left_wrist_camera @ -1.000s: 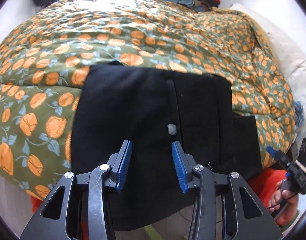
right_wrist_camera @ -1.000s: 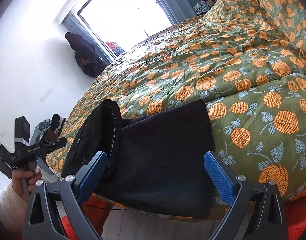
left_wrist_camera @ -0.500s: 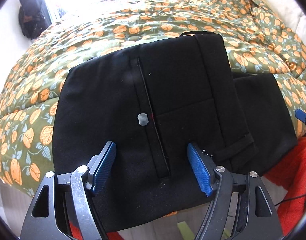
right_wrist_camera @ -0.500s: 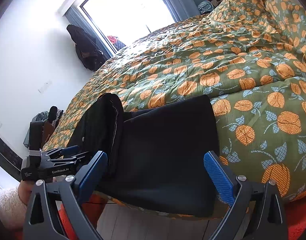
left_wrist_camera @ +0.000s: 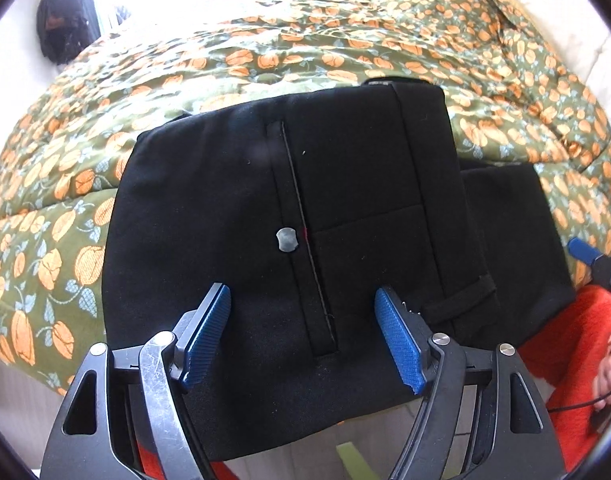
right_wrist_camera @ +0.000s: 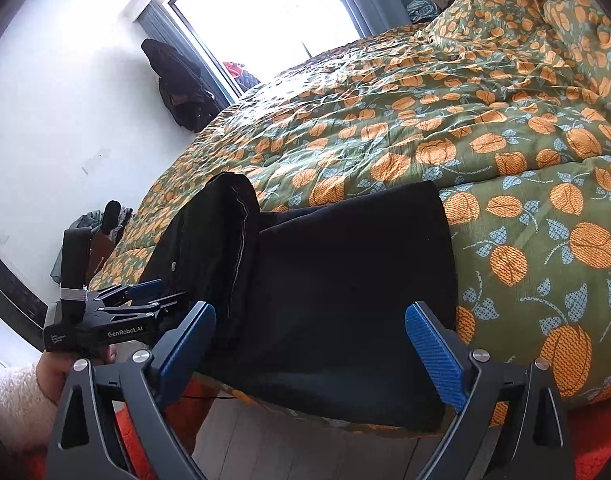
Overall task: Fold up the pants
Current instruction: 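Lay the waistband end over the folded legs and open the left tool, then grasp the folded trouser edge with the right tool and fold it over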
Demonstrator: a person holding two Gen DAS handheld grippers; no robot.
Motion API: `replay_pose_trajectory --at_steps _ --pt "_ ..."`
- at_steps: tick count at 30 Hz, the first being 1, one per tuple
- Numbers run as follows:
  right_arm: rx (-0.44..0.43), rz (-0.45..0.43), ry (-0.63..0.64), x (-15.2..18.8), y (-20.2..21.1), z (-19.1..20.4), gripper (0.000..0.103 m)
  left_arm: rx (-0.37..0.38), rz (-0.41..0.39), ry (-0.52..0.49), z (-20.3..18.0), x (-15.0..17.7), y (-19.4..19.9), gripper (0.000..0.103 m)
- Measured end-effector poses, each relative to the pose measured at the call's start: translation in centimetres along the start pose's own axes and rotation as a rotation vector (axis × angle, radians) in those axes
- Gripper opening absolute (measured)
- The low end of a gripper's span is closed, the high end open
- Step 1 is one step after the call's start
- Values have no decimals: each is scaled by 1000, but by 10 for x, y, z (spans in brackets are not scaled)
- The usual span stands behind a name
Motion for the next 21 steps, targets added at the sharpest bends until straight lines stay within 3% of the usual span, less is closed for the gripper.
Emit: replay_pose_trajectory --at_steps 2,4,10,16,21 --pt "-50 13 -2 -1 -1 12 85 112 -17 89 8 -4 15 75" --pt "-114 34 -9 0 -4 25 80 166 -42 147 21 -7 31 75" --pt "-287 197 3 -5 -42 67 65 126 -70 197 64 6 53 74" --pt "-309 410 69 7 -92 83 57 104 -51 252 91 30 55 73" --pt "-290 516 94 17 -105 81 51 94 -36 275 99 44 53 73"
Point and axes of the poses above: each gripper's, at about its wrist camera, not at the fingertips, and y roughly against the way its jaws point, z to its left, x to its underside, the point moved 9 cm from there along -y, roughly the way its jaws point, and after that the axes turned 2 degrees about -y, right-handed, at the moved point
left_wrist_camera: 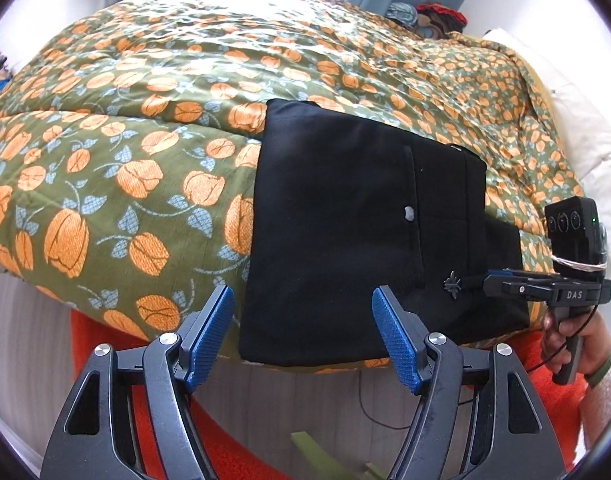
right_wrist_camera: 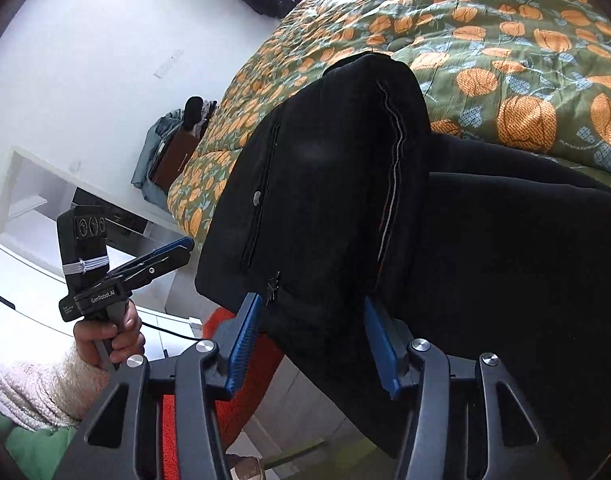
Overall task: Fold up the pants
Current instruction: 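Grasp the folded trouser edge with the right tool and fold it over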
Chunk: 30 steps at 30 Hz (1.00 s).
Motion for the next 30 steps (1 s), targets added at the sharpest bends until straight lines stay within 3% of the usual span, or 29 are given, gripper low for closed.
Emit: replay_pose_trajectory --at_steps 2,5,6,7,9,11,14,18,23,30 --pt "30 52 -1 1 -7 -4 47 -1 8 13 3 3 -2 73" --pt "27 61 -8 -3 -15 0 48 -6 15 20 4 8 -4 73" --pt "23 67 -3 -4 -19 4 45 -10 16 20 3 8 -3 73" --pt "47 71 26 -4 -22 7 32 -12 14 20 3 8 -2 73" --pt "109 69 97 -4 -22 18 26 -13 2 19 3 5 2 73" --pt "142 34 147 -7 -9 32 22 -19 -16 20 5 2 7 73" --pt "100 -57 161 -15 25 55 20 -15 -37 40 10 -4 15 73" --pt "109 -134 164 -17 71 61 17 1 -58 55 10 -8 20 73" --pt "147 -157 117 6 120 27 16 21 -59 34 0 -7 20 73" --pt "209 -191 -64 44 159 -48 15 39 -38 -5 -20 -3 12 73"
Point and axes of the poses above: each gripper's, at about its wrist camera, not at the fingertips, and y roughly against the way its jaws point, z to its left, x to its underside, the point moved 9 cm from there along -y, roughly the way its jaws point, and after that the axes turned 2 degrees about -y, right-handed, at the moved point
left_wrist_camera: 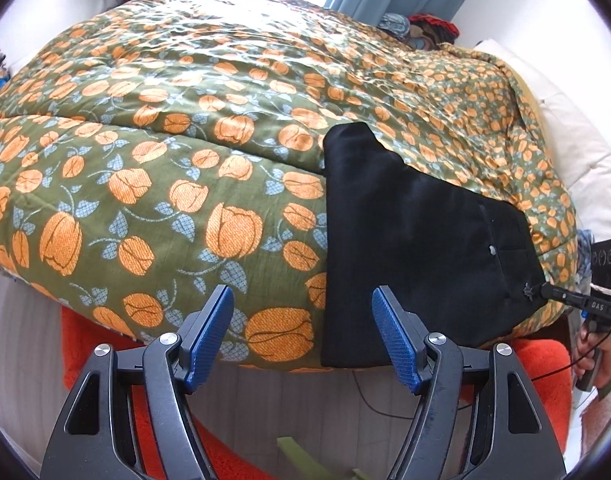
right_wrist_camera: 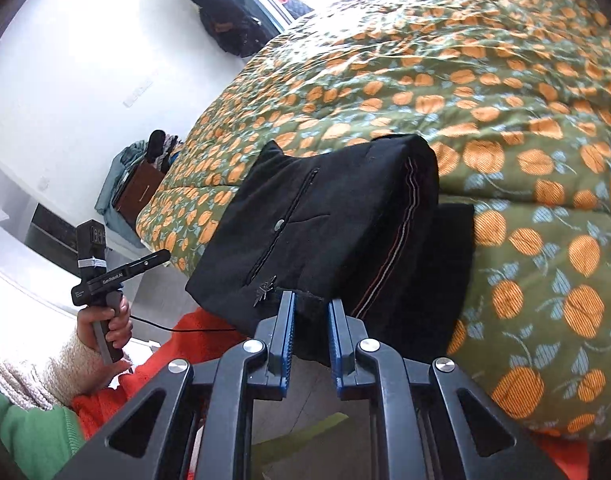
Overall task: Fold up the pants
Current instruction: 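Grasp the folded trouser edge with the right tool and fold it over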
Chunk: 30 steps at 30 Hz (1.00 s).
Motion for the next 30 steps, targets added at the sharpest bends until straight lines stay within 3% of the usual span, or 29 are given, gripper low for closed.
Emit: replay_pose_trajectory --at_steps 3,5,9,11,13,15,19,23,25,27,28,30 --pt "94 62 -18 17 -16 -33 14 6 23 -26 -13 3 -8 73" --pt "107 87 -76 27 -29 -52 13 9 32 -56 -24 5 -11 73" --pt "127 90 -95 29 -38 -58 14 -18 44 -165 -47 7 -15 73" --pt "140 86 -94 24 -31 -57 19 -32 51 -213 -56 10 -19 73" --pt "211 42 -48 13 -13 -52 34 -35 54 -248 -65 13 -22 73" --pt "278 -42 24 -11 9 -40 34 -33 65 -274 -74 17 -27 73" --pt "258 -176 124 -62 26 0 34 -38 86 -321 -87 23 -41 73" --pt "269 -201 204 -87 -8 15 34 -72 97 -378 -93 26 -53 73" --pt "328 -164 217 -85 -39 1 34 -91 102 -410 -94 29 -59 75" --pt "414 -67 184 -70 -71 -32 34 -95 105 -428 -95 31 -62 76" --pt "421 -34 150 -63 -81 -46 34 -97 105 -434 -96 31 -61 77" --pt "375 -84 90 -61 -75 -54 34 -104 104 -442 -97 32 -61 78"
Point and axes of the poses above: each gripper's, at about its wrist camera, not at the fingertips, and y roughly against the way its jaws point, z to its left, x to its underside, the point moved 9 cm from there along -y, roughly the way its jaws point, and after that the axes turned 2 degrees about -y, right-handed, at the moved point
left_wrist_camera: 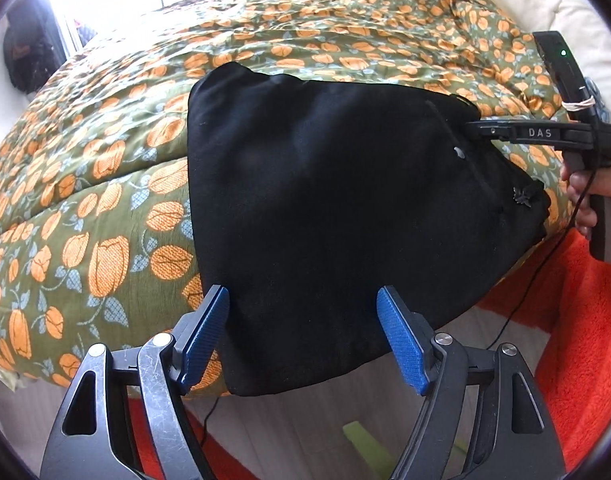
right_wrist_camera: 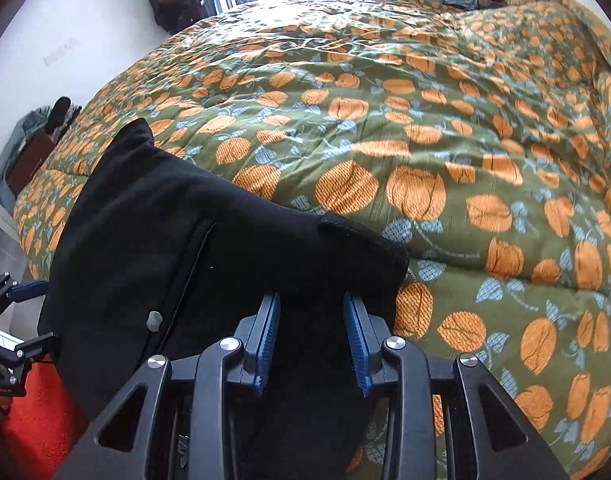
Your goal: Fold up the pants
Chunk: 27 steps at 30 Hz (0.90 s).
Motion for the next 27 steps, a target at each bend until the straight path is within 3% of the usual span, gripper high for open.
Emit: replay_pose_trajectory --at_steps 5,10,16,27 --pt "33 -71 40 0 44 8 33 -5 2 12 0 3 -1 80" --pt "-76 -154 101 25 91 53 35 -3 2 16 -1 3 -1 80" --pt "-53 35 19 88 37 52 35 -7 33 -3 -5 8 -9 83" --pt "-82 19 -7 87 29 48 35 -11 45 -1 -6 11 -16 87"
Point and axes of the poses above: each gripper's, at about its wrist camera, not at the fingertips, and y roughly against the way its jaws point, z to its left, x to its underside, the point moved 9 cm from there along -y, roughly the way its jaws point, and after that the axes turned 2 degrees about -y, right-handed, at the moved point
